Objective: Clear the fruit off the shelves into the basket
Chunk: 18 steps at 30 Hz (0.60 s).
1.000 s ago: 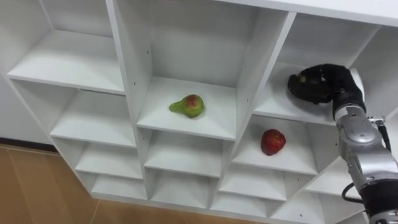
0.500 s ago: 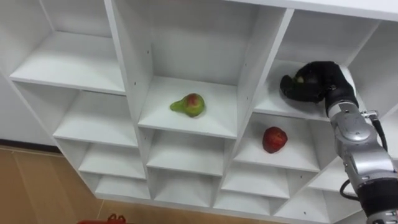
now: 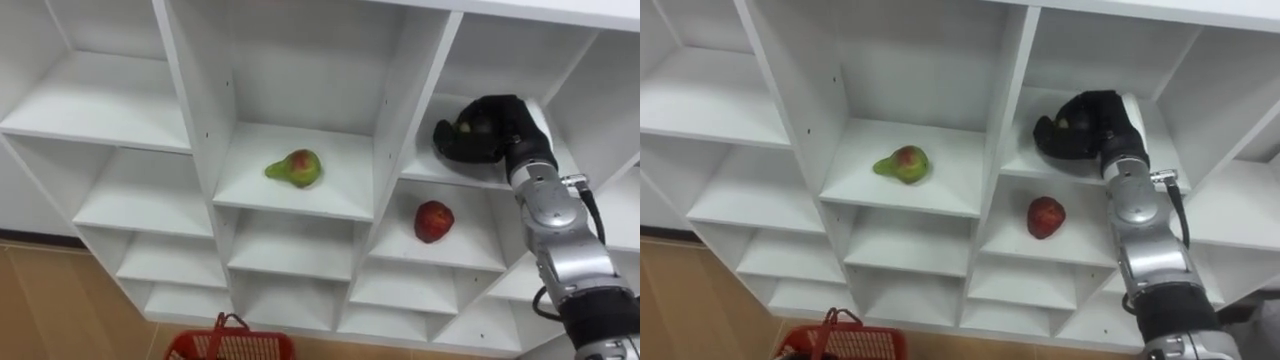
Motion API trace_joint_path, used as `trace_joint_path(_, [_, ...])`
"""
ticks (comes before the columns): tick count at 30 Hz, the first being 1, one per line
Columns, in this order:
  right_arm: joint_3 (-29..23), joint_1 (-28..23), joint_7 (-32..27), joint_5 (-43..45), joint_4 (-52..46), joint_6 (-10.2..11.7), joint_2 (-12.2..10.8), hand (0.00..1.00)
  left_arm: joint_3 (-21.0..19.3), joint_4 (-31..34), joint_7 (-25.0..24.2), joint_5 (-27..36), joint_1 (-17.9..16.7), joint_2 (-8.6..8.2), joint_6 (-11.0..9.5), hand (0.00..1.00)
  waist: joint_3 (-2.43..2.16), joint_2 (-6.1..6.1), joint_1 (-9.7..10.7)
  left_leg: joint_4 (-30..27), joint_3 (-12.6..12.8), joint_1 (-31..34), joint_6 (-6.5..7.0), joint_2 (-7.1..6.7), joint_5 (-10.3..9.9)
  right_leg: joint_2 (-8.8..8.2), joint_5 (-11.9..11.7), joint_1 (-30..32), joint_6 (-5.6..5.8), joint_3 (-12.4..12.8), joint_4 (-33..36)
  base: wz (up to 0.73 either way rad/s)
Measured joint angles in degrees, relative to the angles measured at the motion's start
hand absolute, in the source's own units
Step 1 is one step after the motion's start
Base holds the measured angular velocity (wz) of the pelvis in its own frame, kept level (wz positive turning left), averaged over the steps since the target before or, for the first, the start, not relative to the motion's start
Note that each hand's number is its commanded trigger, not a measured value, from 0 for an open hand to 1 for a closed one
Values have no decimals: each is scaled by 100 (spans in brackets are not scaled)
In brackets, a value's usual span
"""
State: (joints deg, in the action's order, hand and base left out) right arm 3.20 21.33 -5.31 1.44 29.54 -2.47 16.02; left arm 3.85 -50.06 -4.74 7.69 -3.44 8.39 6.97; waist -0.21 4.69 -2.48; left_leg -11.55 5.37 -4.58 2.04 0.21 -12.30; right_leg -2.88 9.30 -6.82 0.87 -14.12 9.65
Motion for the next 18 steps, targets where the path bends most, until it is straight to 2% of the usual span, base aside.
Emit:
trace_joint_path(7, [3, -36, 43, 10, -181, 36, -76, 100, 329, 449, -107, 302, 125, -87, -43, 100, 41, -60, 121, 45, 6, 7, 0, 1, 1, 5, 0, 12, 0, 2, 2, 0])
trace_joint_path(11, [3, -63, 56, 16, -279, 36, -76, 100, 336, 534, -259, 404, 125, -118, -69, 100, 40, -63, 173, 73, 21, 20, -3, 2, 13, 10, 0, 45, 0, 11, 2, 0])
trace_joint_path(15, [3, -354, 54, -2, -681, 63, -75, 100, 431, 581, -325, 400, 124, -82, -104, 100, 33, -71, 215, 71, 41, 13, 0, 0, 18, 6, 0, 54, 0, -7, 1, 0])
trace_joint_path(18, [4, -620, 37, -114, -935, 169, -76, 100, 538, 714, -349, 399, 123, -59, -105, 100, 24, -73, 222, 70, 41, 9, 0, -2, 18, 4, 0, 49, 0, 4, 1, 0])
